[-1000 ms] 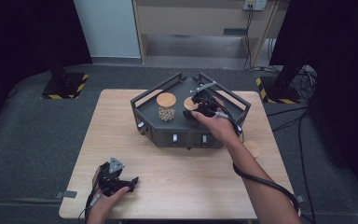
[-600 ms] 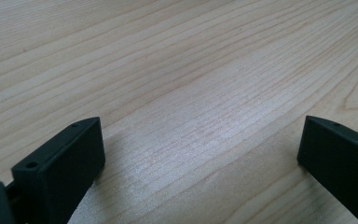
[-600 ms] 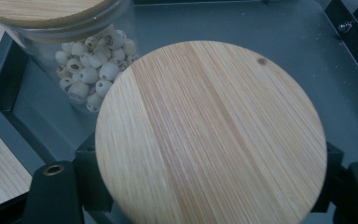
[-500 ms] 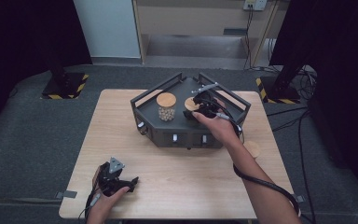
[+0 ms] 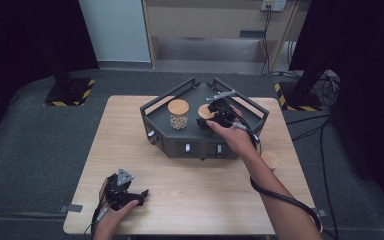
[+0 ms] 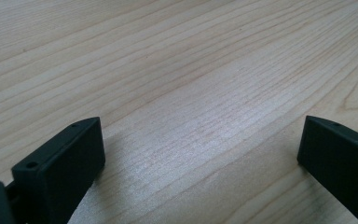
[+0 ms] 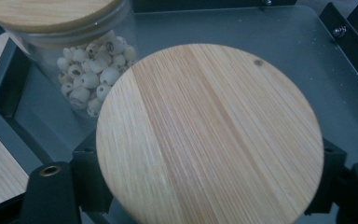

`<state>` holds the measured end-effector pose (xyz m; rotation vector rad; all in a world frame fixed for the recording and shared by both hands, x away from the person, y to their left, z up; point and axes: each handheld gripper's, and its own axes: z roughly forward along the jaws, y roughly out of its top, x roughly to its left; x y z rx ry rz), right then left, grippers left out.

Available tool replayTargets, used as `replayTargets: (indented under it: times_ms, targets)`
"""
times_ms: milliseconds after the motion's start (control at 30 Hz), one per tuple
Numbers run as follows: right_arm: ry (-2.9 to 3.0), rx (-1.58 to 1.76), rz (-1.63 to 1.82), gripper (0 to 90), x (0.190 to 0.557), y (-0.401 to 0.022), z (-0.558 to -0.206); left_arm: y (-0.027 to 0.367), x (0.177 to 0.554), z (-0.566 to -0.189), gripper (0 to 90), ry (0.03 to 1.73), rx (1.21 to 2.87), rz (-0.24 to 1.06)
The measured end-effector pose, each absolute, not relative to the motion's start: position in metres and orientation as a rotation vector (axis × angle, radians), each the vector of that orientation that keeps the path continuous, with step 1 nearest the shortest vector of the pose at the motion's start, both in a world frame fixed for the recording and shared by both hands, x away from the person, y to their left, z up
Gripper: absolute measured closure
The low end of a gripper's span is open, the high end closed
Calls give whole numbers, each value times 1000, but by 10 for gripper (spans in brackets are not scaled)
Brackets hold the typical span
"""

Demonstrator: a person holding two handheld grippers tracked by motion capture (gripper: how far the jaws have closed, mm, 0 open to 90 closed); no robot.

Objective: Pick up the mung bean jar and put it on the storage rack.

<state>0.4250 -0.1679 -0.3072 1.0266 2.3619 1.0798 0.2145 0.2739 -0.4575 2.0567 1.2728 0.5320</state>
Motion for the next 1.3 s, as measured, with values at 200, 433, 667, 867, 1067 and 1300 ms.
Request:
replayTargets:
  times_ms: [200,433,667,867,1067,1300]
  targets:
    - [2367,1026,1078,136,423,-169,-306,274,214,-458,0,1273,2056,532]
    - [2367,994,1065,85,413,-177,-303,274,215,-458,0,1273,2056,532]
    - [2360,979,1082,75,401,-195,-297,274,215,-457,0,1273,2057,532]
    - [2355,974,1095,74,395,-208,-291,274,215,-457,0,1273,2058,532]
    - [2356,967,1100,73,388,-219,-288,274,215,-457,0,1273,2058,532]
    - [2353,978,1099,69,381,-231,-287,274,215,-457,0,1272,2059,532]
